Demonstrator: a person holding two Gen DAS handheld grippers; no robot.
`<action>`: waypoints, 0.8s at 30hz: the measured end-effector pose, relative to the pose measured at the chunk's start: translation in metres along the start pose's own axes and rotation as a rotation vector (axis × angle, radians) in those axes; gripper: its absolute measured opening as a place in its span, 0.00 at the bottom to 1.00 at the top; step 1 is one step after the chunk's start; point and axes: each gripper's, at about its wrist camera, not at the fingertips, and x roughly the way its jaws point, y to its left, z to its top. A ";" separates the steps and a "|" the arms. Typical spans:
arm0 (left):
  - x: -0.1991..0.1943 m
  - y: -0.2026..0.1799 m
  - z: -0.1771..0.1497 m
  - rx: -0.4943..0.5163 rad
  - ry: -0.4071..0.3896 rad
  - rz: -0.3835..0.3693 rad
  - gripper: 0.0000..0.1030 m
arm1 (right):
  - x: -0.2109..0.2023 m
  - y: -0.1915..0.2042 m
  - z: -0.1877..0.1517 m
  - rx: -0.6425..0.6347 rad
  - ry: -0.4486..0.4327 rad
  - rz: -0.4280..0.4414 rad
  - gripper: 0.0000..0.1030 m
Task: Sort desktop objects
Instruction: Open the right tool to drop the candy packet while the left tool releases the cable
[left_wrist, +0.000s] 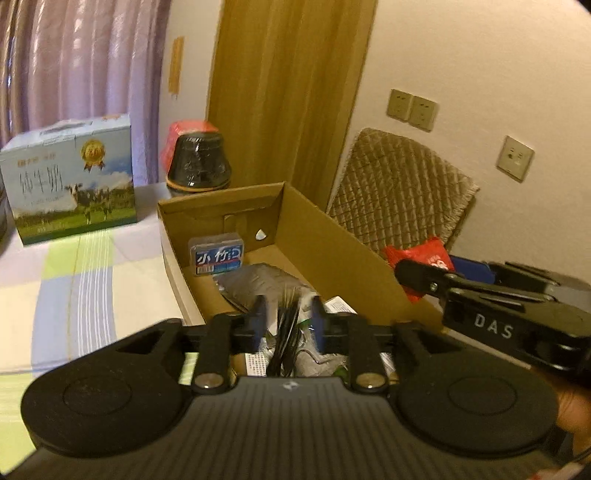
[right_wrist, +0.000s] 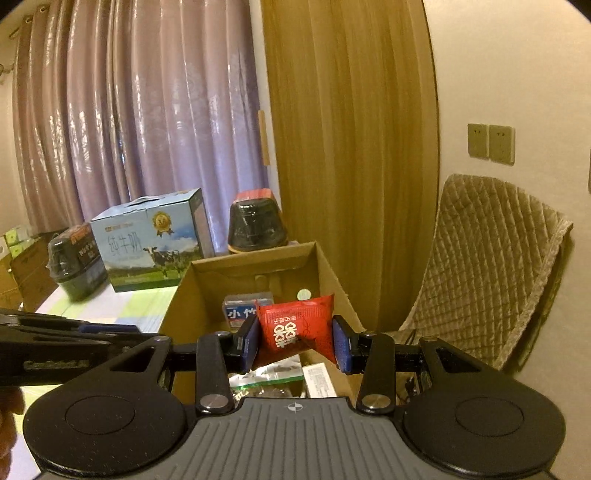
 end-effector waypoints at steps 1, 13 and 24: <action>0.001 0.001 0.000 -0.003 0.000 0.004 0.25 | 0.002 -0.001 0.000 0.008 0.005 0.006 0.38; -0.037 0.022 -0.016 -0.032 -0.026 0.079 0.49 | -0.003 0.001 0.008 0.066 0.003 0.051 0.76; -0.084 0.005 -0.044 -0.042 -0.007 0.168 0.95 | -0.060 0.000 -0.011 0.114 0.105 -0.008 0.98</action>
